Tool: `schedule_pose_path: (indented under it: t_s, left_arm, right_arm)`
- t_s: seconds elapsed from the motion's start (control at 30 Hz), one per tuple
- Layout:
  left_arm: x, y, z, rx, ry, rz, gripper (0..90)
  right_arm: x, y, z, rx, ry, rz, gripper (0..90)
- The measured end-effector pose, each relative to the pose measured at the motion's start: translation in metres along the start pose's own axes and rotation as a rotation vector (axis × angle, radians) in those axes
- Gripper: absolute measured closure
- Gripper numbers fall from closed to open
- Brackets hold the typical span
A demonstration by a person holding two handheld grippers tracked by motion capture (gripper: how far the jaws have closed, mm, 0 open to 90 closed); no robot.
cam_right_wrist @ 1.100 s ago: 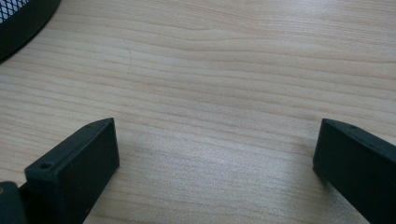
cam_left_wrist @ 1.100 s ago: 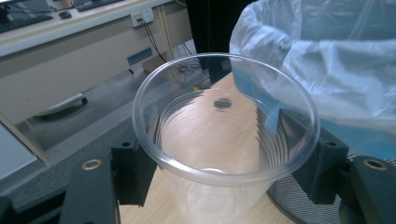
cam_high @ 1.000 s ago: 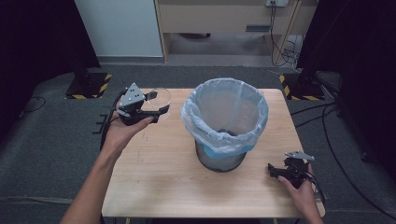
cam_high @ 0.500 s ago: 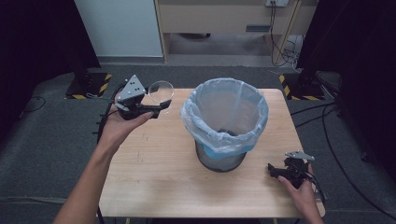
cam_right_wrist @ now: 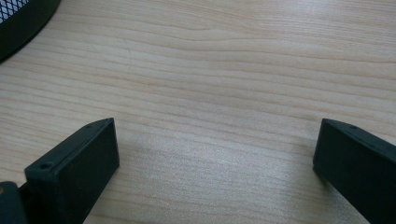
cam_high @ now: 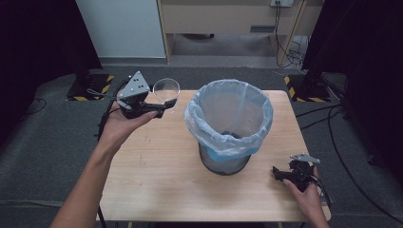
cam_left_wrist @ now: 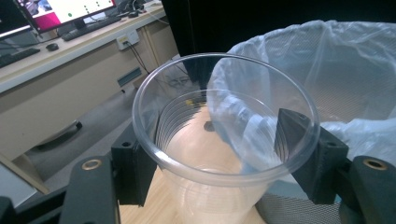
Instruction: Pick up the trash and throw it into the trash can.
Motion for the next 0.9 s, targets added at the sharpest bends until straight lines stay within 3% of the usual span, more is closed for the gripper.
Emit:
schedule_pose_path:
  t_s: [0.9]
  left_arm:
    - [0.030,-0.002,-0.013,-0.030,0.026,-0.010,31.4]
  right_arm:
    - [0.000,0.000,0.000,0.000,0.000,0.000,0.3]
Point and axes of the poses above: each handheld gripper's, and its own axes: y roughly forward along the jaws, x roughly out of its top, z roughly to its left, the point moved 6 cm from there along y, roughly forward along the jaws, and after that the axes turned 12 degrees about -y, right-handed, at the moved point
